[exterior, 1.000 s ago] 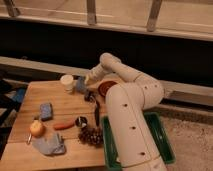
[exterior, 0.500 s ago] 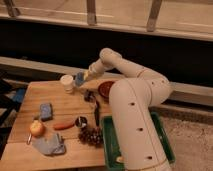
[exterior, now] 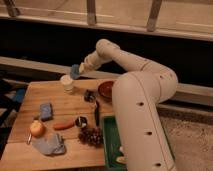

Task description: Stack cups on top of each other

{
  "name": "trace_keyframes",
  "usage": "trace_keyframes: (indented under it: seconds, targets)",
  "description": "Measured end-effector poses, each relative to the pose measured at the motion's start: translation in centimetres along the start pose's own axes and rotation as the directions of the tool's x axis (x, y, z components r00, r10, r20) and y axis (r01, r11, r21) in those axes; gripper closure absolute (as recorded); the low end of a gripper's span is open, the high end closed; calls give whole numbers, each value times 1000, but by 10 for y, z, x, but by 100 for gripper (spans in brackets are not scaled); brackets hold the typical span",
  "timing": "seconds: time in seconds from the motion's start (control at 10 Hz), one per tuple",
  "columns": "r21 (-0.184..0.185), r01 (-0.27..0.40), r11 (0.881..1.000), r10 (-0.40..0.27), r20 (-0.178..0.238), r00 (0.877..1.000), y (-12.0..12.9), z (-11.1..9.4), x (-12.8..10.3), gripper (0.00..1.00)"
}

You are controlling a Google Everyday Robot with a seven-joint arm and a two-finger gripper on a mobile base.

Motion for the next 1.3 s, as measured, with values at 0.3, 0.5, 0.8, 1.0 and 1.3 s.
trace_keyframes:
  seconds: [0.3, 0.5, 0.8, 1.0, 1.3]
  targets:
    - [-22, 71, 997, -72, -24, 997, 29, 16, -1, 100]
    - [-25, 108, 994, -110, -58, 992, 43, 33, -1, 100]
    - [-5, 134, 991, -134, -88, 987, 44, 50, -5, 100]
    - [23, 126, 992, -123, -86, 989, 31, 52, -14, 100]
    - [46, 112, 993, -107, -93, 990, 21, 59, -19, 94]
